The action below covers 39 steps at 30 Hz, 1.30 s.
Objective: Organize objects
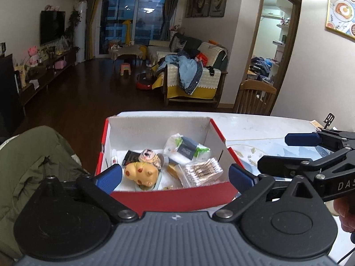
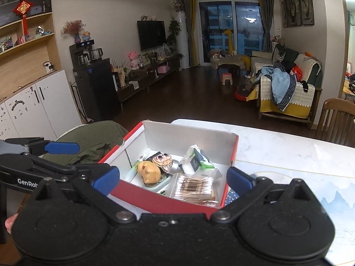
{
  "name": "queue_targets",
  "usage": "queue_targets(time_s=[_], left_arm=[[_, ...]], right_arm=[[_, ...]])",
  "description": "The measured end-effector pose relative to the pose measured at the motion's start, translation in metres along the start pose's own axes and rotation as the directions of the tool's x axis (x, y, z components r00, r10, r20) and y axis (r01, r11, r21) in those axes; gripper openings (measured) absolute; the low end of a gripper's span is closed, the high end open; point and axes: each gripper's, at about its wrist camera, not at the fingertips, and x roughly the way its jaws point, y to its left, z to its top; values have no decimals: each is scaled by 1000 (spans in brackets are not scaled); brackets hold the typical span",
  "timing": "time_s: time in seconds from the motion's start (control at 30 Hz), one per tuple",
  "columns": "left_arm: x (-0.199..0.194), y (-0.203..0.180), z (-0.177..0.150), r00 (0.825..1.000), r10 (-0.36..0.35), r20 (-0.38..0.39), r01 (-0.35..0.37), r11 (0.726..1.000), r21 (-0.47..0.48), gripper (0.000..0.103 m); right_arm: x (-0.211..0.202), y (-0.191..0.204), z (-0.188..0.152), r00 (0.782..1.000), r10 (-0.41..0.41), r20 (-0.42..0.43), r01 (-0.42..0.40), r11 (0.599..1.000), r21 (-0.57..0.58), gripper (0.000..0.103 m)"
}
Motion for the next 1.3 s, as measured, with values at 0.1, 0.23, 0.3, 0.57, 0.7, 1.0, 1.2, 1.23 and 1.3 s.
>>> queue_targets(time_s=[0.1,0.23,0.3,0.57,0.7,1.0,1.2,1.23,1.3], left_arm=[[-4,-1,-7,1000,18,-3,-18,1000,-11,103],[-4,1,-14,999,38,-17,-38,999,-30,103],[-4,1,-17,998,54,-19,-55,998,-25,103],[-1,-7,-25,995,98,-8,-98,995,23,103],[0,-10,-26,995,95,-9,-94,995,28,103],[3,-12,-30,995,93,-26,-92,995,26,103],[3,-14,-30,995,93,-23,-92,995,26,103],[3,-15,-29,996,89,-24,-88,996,27,103],[3,-18,-28,996,81,-24,-81,996,25,103]], right_arm=[[-3,0,-2,1000,7,-1,-7,1000,6,103],[-5,0,-7,1000,6,-3,-6,1000,14,103],[-5,0,-9,1000,4,-6,-4,1000,15,103],[-8,-3,-22,1000,-8,-16,8,1000,29,103],[-9,-5,-25,1000,-16,-18,16,999,44,103],[-12,-8,-32,999,-23,-29,25,998,58,103],[-15,-10,-35,999,-31,-31,33,997,64,103],[-16,-10,-35,999,-34,-31,36,997,64,103],[-18,-12,-36,999,-37,-32,39,997,65,103]])
